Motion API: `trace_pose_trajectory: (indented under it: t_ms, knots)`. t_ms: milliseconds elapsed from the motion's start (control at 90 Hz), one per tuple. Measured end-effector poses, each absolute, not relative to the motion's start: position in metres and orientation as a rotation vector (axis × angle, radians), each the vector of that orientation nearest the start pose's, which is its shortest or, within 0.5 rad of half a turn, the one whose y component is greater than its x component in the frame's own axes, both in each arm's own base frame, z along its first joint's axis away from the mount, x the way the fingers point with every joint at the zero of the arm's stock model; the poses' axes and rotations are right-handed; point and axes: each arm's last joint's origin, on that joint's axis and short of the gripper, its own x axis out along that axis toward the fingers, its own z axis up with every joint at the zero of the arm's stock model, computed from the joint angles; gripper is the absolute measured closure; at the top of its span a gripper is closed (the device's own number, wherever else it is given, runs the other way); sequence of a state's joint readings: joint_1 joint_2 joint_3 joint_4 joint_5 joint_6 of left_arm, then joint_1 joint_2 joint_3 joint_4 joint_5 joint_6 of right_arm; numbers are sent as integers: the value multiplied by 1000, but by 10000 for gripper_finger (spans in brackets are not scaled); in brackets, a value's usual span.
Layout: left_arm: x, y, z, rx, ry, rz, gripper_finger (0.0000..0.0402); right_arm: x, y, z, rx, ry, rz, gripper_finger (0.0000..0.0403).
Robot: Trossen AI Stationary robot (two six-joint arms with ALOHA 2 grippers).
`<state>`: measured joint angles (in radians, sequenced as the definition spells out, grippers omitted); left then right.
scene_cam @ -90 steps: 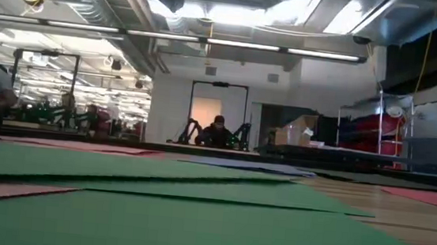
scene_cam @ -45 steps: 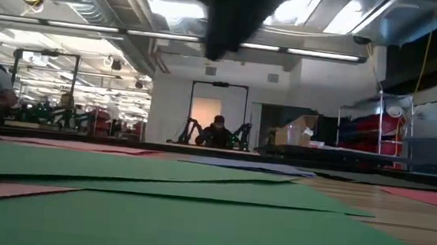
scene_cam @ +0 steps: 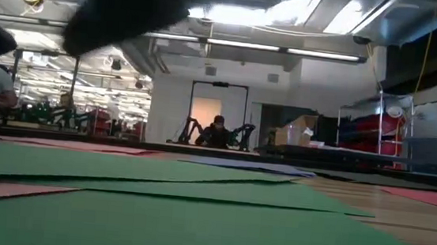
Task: Organize paper
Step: Stack the pink paper on top of the other pink papers on the table
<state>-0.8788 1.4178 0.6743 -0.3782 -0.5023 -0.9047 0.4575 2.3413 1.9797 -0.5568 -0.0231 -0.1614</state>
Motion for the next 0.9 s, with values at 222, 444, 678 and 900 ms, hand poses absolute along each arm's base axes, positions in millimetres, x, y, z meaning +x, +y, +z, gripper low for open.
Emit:
trace_pose_trajectory:
  t_ms: [222, 444, 678, 900]
  knots:
    - [162, -179, 159, -117, 907, 65, 402, 465, 230, 175, -281, 798, 505, 294]
    - [149, -197, 169, -92, 859, -10, 402, 470, 238, 156, -227, 780, 499, 294]
    - [135, -209, 177, -131, 789, -45, 402, 469, 241, 139, -223, 828, 467, 294]
    - [132, -211, 177, -157, 787, -45, 402, 471, 242, 134, -256, 810, 419, 294]
